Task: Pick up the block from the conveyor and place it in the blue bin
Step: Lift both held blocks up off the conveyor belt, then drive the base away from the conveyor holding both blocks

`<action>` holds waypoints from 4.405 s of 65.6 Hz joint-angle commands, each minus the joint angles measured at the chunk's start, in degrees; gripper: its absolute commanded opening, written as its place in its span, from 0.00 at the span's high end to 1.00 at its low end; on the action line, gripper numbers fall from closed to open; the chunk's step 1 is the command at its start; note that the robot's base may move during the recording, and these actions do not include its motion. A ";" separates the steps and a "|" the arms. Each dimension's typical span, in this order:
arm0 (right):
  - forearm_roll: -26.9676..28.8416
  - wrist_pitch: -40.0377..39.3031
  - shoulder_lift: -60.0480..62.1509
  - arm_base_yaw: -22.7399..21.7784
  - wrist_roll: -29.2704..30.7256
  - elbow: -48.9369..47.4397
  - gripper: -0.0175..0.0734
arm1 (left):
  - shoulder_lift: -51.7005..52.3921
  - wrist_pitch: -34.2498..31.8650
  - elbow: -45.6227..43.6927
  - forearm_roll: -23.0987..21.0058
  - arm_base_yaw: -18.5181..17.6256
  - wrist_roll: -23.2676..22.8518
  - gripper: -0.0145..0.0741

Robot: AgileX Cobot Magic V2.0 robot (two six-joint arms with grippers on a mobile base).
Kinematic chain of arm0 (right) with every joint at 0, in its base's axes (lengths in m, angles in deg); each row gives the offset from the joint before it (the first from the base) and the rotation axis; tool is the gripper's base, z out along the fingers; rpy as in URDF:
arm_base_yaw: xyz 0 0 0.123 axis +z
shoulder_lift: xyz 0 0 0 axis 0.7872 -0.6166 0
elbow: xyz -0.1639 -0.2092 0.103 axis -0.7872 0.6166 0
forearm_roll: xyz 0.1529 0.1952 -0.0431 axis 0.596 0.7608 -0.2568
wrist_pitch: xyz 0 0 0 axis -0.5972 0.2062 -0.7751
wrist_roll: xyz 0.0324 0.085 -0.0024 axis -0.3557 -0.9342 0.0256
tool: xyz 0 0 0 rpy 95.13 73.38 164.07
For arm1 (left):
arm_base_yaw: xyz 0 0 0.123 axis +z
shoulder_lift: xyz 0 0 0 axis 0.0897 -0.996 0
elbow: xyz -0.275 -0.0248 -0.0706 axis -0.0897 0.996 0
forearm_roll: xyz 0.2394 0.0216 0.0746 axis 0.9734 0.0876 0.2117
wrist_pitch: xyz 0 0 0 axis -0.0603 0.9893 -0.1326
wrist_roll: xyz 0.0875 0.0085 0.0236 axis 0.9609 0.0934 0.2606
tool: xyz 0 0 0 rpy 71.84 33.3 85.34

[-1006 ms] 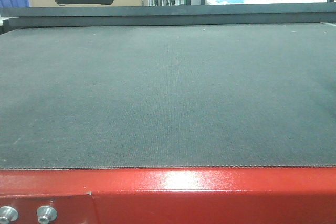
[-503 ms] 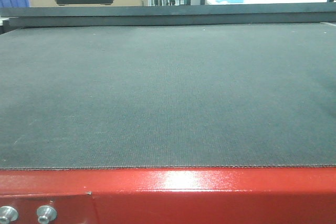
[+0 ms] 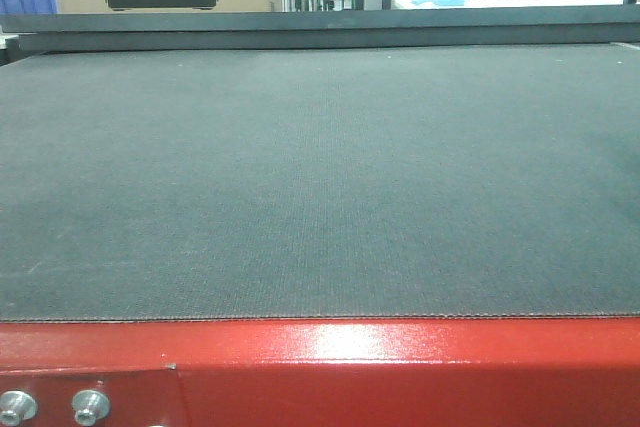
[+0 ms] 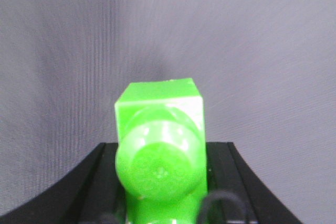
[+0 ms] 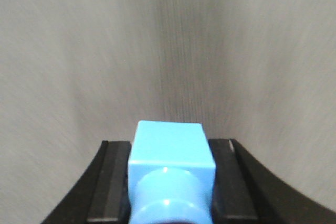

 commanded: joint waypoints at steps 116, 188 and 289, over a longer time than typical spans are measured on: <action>-1.44 -39.02 60.94 5.12 0.38 30.31 0.98 | 61.65 -38.33 29.44 -4.95 -17.59 -0.17 0.96; -1.44 -39.02 60.94 5.12 0.38 30.31 0.99 | 61.65 -38.43 29.44 -4.95 -17.59 -0.17 0.96; -1.44 -39.02 60.94 5.12 0.38 30.31 0.99 | 66.01 -38.43 29.44 -4.95 -17.59 -0.17 0.96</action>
